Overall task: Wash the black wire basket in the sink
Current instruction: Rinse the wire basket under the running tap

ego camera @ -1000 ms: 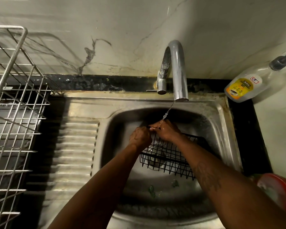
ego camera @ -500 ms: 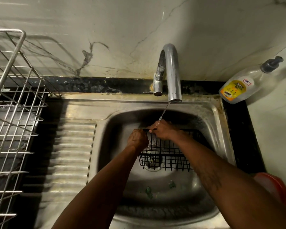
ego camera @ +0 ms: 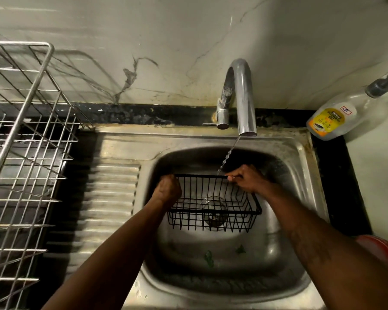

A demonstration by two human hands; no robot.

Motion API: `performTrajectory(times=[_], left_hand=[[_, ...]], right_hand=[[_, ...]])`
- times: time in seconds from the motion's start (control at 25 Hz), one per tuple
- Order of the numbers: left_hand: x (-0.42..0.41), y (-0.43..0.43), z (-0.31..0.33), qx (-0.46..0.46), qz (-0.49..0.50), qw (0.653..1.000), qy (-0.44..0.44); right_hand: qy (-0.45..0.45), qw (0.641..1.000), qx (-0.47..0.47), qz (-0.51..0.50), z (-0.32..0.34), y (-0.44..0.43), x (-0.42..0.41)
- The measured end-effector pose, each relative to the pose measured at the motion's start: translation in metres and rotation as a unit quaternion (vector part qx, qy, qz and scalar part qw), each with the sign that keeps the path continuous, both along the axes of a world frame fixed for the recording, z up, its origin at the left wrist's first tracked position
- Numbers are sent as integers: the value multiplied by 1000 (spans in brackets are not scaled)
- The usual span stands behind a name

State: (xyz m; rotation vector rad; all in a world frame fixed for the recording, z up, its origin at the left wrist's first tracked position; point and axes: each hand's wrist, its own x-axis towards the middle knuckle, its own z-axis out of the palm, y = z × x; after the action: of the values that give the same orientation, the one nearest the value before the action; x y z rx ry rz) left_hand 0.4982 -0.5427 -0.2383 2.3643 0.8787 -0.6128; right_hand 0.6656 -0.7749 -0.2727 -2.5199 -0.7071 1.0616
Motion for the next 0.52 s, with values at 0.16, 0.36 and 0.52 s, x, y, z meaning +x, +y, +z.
performTrajectory(times=[0.16,0.36,0.52], left_hand=[[2,-2,0,2,6,1000,-2],[-2,1,-4,0,12,1000,-7],[-4,-3,-4,-1,11,1000,-8]], right_hand=[[14,999,36,-17,4,52,-21],[32,998,58,16,1,72,-36],[21,999,-48,11,3,-5,15]])
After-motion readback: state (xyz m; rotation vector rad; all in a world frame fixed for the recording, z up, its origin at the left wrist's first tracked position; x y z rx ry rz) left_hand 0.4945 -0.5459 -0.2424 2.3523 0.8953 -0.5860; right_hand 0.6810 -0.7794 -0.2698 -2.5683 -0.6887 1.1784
